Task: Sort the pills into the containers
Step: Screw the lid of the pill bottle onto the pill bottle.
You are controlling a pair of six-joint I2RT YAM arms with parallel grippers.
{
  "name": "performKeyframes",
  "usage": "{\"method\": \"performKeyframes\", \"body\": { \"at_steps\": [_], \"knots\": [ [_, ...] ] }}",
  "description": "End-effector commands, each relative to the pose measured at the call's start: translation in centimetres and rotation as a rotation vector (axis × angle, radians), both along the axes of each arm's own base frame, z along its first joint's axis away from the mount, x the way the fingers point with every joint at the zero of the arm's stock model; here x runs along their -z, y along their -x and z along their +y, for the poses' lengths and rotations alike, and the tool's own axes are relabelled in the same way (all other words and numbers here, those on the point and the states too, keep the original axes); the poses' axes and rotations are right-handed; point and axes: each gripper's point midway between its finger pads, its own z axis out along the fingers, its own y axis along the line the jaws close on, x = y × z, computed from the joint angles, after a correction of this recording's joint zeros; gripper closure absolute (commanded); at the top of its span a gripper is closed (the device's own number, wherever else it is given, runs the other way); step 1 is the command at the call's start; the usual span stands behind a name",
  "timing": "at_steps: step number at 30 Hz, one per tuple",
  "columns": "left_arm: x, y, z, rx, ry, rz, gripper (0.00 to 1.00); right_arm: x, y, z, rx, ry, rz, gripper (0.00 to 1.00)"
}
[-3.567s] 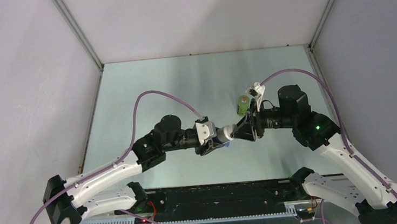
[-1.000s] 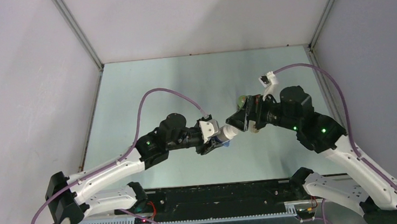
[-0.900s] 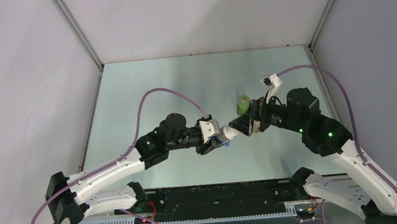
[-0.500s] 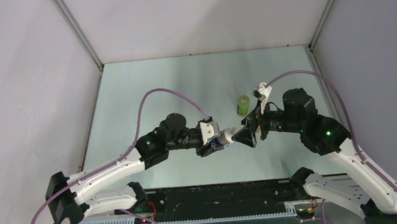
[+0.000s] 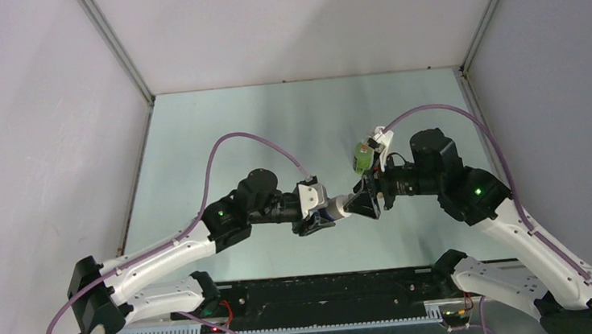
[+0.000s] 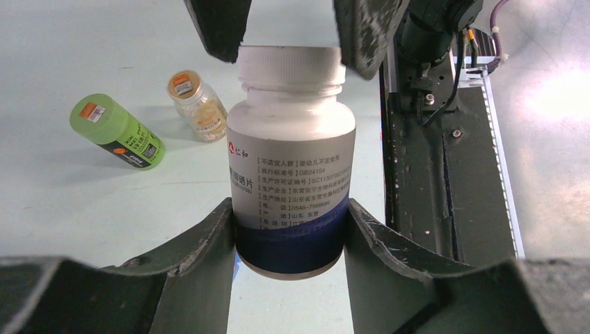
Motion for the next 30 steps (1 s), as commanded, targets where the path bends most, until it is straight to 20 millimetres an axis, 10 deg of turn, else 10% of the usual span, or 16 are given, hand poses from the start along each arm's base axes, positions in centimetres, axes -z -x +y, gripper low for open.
{"method": "performKeyframes", "body": {
  "at_steps": [1, 18, 23, 30],
  "knots": [
    [-4.4, 0.3, -0.6, 0.038, 0.104, -0.078, 1.00, -0.5, 0.0, 0.4, -0.035, -0.004, -0.015, 0.34],
    [-4.8, -2.6, 0.4, -0.148, 0.111, -0.114, 1.00, -1.6, -5.0, 1.1, 0.484, -0.197, 0.372, 0.68],
    [-5.0, -3.7, 0.6, -0.213, 0.130, -0.123, 1.00, -3.4, -5.2, 1.6, 0.497, -0.293, 0.396, 0.16],
    [-4.9, -3.7, 0.7, -0.218, 0.127, -0.121, 1.00, -5.0, -4.1, 0.3, 0.330, -0.247, 0.131, 0.04]
  ]
}}
